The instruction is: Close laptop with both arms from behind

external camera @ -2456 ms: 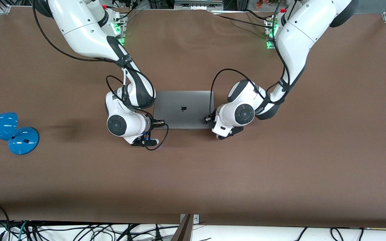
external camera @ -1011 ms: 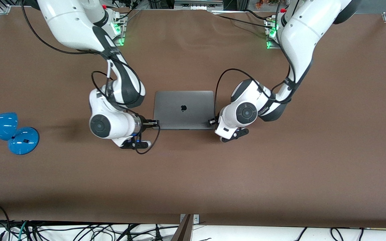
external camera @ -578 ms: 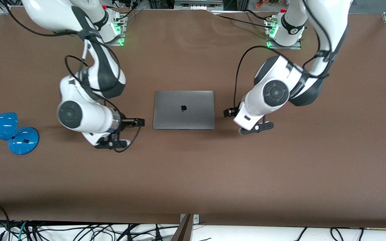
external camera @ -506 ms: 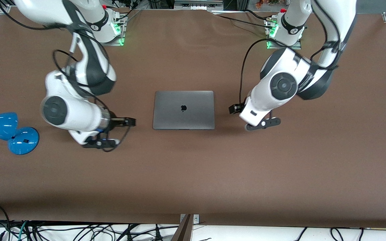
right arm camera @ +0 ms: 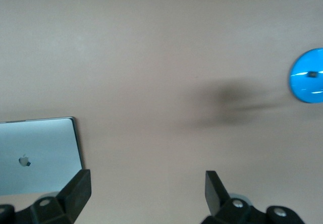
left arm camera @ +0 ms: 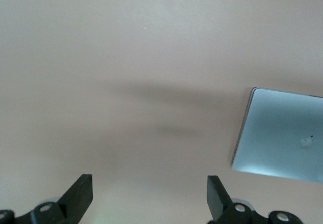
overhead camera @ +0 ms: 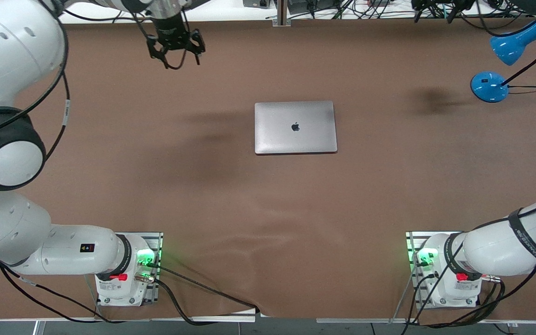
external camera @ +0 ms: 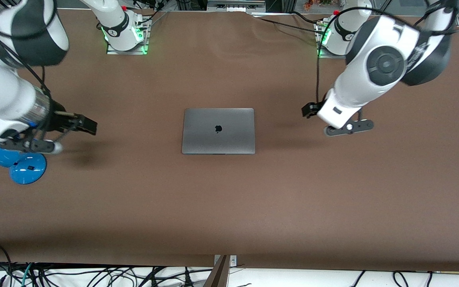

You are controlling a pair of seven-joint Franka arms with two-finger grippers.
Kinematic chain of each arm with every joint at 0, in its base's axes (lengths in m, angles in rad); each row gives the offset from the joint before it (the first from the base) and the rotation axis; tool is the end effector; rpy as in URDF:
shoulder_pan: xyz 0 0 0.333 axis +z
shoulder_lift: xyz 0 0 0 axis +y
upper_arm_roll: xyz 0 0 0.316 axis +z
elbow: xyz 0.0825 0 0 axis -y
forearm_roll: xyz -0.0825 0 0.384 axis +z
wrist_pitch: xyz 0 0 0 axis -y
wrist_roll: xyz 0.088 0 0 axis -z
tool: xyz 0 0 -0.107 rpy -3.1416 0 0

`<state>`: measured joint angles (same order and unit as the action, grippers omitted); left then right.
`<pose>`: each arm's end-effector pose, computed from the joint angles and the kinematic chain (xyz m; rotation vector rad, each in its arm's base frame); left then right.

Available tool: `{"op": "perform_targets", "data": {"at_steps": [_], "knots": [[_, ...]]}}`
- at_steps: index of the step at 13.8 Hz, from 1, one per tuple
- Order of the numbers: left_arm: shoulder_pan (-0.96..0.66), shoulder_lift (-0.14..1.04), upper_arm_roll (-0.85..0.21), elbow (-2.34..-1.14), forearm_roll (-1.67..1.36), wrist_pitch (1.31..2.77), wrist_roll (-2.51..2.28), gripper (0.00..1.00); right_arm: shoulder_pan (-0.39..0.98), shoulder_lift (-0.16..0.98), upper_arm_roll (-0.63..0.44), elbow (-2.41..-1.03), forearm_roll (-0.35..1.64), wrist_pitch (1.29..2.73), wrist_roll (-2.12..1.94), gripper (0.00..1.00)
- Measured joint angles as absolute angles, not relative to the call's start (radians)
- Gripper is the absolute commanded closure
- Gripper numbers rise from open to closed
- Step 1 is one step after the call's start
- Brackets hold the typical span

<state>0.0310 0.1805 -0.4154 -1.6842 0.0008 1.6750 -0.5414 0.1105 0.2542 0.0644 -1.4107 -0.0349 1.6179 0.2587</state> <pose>0.5555 -0.2090 0.4837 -3.1049 -0.2435 0.2939 0.6239 0.1017 0.5534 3.1101 -0.1292 -0.0644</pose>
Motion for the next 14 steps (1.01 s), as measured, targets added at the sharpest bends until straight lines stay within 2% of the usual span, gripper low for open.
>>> {"op": "perform_targets", "data": {"at_steps": [6, 8, 14], "knots": [[0.145, 0.042, -0.410, -1.687, 0.001, 1.567, -0.348, 0.00, 0.033, 0.196, 0.064, -1.414, -0.039, 1.564, 0.194, 0.00], [0.172, 0.004, -0.378, -1.689, 0.001, 1.525, -0.259, 0.00, 0.010, 0.176, 0.063, -1.414, -0.039, 1.549, 0.162, 0.00], [-0.028, -0.035, -0.079, -1.699, 0.000, 1.495, -0.110, 0.00, 0.002, 0.120, 0.060, -1.421, -0.039, 1.450, 0.148, 0.00]]}}
